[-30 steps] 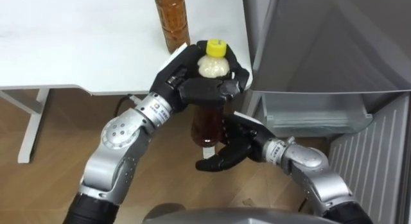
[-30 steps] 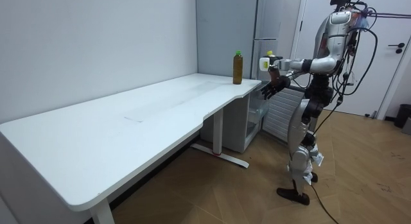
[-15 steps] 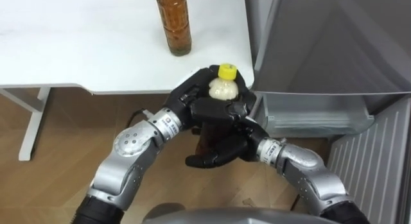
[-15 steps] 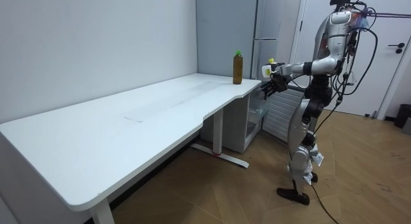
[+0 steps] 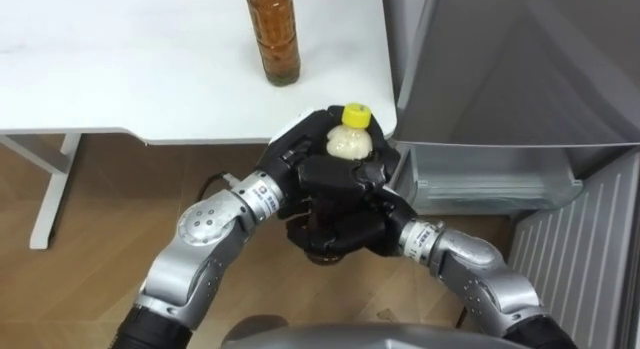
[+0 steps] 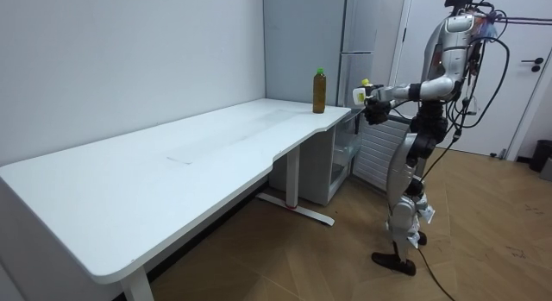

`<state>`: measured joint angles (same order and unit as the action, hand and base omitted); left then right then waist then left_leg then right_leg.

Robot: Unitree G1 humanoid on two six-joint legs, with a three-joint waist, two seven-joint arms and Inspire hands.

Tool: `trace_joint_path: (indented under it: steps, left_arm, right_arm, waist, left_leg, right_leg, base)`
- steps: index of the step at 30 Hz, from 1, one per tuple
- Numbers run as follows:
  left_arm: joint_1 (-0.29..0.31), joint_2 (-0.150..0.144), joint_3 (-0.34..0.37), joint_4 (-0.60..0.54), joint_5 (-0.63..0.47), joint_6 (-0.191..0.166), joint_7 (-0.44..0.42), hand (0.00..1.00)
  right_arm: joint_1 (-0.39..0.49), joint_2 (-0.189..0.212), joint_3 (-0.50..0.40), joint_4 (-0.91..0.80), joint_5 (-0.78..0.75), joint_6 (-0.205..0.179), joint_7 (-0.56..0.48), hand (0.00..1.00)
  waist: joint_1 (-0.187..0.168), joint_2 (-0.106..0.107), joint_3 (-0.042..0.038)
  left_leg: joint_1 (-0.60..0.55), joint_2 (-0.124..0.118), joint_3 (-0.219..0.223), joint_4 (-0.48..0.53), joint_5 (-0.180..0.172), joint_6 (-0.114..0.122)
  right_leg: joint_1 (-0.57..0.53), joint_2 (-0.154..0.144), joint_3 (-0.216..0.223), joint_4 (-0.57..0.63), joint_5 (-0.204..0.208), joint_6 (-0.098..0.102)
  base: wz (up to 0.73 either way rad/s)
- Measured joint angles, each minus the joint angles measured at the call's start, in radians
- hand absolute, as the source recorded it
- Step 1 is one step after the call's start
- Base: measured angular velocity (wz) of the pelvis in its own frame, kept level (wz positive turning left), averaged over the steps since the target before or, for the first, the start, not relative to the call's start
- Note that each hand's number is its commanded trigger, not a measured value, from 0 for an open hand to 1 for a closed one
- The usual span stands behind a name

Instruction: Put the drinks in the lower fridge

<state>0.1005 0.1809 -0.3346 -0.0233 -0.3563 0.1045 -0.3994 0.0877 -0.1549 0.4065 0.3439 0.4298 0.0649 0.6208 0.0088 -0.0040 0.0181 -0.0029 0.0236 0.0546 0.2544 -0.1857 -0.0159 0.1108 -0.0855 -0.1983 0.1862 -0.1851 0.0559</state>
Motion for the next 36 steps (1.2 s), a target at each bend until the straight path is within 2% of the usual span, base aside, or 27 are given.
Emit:
trace_joint_path:
  steps: [3,4,6,7,8,28,31,36]
  left_arm:
    - [0.0,0.0,0.0,0.001,-0.005,0.001,0.0,1.0]
    - [0.0,0.0,0.0,0.001,-0.009,0.001,0.0,0.76]
    - [0.0,0.0,0.0,0.002,-0.025,0.001,0.004,0.4]
    - [0.0,0.0,0.0,0.002,-0.026,0.001,0.004,0.09]
    - [0.0,-0.002,0.001,0.002,-0.026,0.001,0.004,0.0]
    - [0.0,0.002,0.008,0.004,-0.024,0.001,0.016,0.0]
    - [0.0,0.001,0.017,0.003,-0.024,0.001,0.017,0.0]
    - [-0.001,0.001,0.018,-0.003,-0.024,0.001,0.02,0.0]
  right_arm:
    - [0.0,-0.005,0.011,0.0,0.0,-0.012,0.003,1.0]
    - [0.0,-0.006,0.012,0.0,0.0,-0.012,0.003,1.0]
    - [0.0,-0.006,0.011,0.0,0.0,-0.017,0.003,1.0]
    - [0.0,-0.006,0.011,0.0,0.0,-0.019,0.003,1.0]
    - [0.0,-0.006,0.011,0.0,0.0,-0.02,0.003,1.0]
    - [0.0,-0.011,0.021,0.0,0.003,-0.02,0.004,1.0]
    - [0.0,-0.011,0.02,0.0,0.003,-0.02,0.005,1.0]
    - [0.0,-0.01,0.021,-0.001,0.012,-0.021,0.008,1.0]
  waist:
    - [0.0,0.0,0.0]
    - [0.0,0.0,0.0001]
    - [-0.002,-0.001,0.0006]
    - [-0.001,-0.001,0.0005]
    - [-0.002,-0.002,0.0007]
    - [-0.003,-0.005,0.0016]
    - [-0.004,-0.006,0.0008]
    - [-0.004,-0.012,-0.0051]
  left_leg:
    - [-0.001,0.0,0.0,0.002,0.0,0.0]
    - [-0.001,0.0,0.0,0.002,0.0,0.0]
    - [-0.004,0.0,0.0,0.002,0.0,0.0]
    - [-0.004,0.0,0.0,0.003,0.0,0.0]
    - [-0.005,0.0,0.0,0.003,0.0,0.0]
    - [-0.005,0.0,-0.001,0.006,0.0,0.001]
    - [-0.013,0.0,-0.003,0.012,0.0,0.001]
    - [-0.023,0.0,-0.005,0.019,0.0,0.001]
  right_leg:
    - [0.0,0.0,0.0,0.0,0.0,0.0]
    - [0.0,0.0,0.0,0.0,0.0,0.0]
    - [0.001,0.0,0.0,0.0,0.0,0.0]
    - [0.001,0.0,-0.001,0.001,0.0,0.0]
    - [0.001,0.0,0.0,0.0,0.0,0.0]
    - [-0.001,0.0,-0.003,0.001,0.0,0.0]
    - [-0.006,0.0,-0.004,0.002,0.0,-0.001]
    - [-0.012,0.001,-0.006,0.002,0.002,-0.003]
  base:
    - [0.0]
    - [0.0]
    - [0.0]
    - [0.0]
    - [0.0]
    - [0.0]
    - [0.0]
    - [0.01]
